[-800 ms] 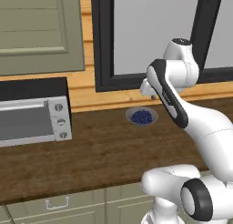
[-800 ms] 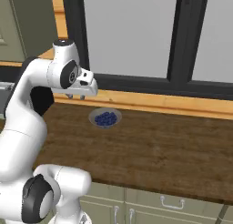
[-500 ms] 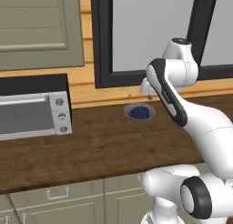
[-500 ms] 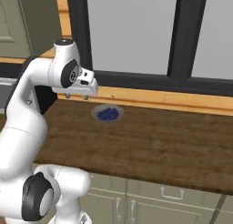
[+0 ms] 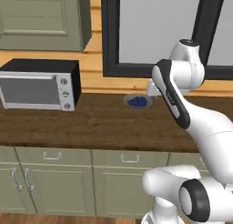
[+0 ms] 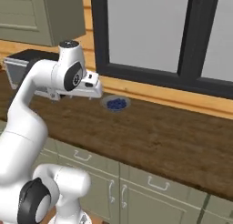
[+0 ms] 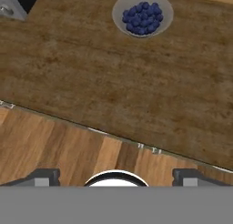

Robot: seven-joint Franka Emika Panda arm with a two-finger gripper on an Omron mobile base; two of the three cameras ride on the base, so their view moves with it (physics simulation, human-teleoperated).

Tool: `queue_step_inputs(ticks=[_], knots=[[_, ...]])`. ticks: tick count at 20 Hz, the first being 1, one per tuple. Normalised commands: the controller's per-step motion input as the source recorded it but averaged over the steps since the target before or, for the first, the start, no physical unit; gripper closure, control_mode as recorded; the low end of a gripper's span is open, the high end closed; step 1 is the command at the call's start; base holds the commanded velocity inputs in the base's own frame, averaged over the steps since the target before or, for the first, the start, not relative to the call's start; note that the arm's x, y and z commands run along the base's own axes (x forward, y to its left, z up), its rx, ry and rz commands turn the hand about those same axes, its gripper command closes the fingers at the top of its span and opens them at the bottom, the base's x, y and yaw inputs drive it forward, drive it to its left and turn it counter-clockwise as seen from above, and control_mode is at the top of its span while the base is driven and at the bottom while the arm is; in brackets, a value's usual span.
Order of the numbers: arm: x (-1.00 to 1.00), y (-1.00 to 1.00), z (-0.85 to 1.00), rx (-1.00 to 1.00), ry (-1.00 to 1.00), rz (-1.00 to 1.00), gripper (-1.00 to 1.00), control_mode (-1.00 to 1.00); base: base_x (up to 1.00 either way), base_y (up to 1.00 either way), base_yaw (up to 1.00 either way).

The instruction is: Take a straw from the drawer in front and place it inside the glass cup on the dining counter.

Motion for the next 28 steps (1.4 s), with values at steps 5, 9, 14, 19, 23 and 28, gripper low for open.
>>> queue_step_inputs(ticks=[5, 9, 14, 19, 23, 28], knots=[[0.00, 0.00, 0.00, 0.00, 0.00, 0.00, -1.00, 1.00, 0.00, -0.57, 0.68], [0.00, 0.00, 0.00, 0.00, 0.00, 0.00, -1.00, 1.00, 0.00, -0.68, 0.70], [0.00, 0.00, 0.00, 0.00, 0.00, 0.00, -1.00, 1.00, -0.18, -0.86, 0.56], [0.00, 0.00, 0.00, 0.00, 0.00, 0.00, -1.00, 1.00, -0.21, -0.77, 0.39], [0.00, 0.00, 0.00, 0.00, 0.00, 0.00, -1.00, 1.00, 0.10, -0.65, 0.27], [0.14, -0.17, 0.00, 0.00, 0.00, 0.09, -1.00, -1.00, 0.14, -0.23, 0.08]])
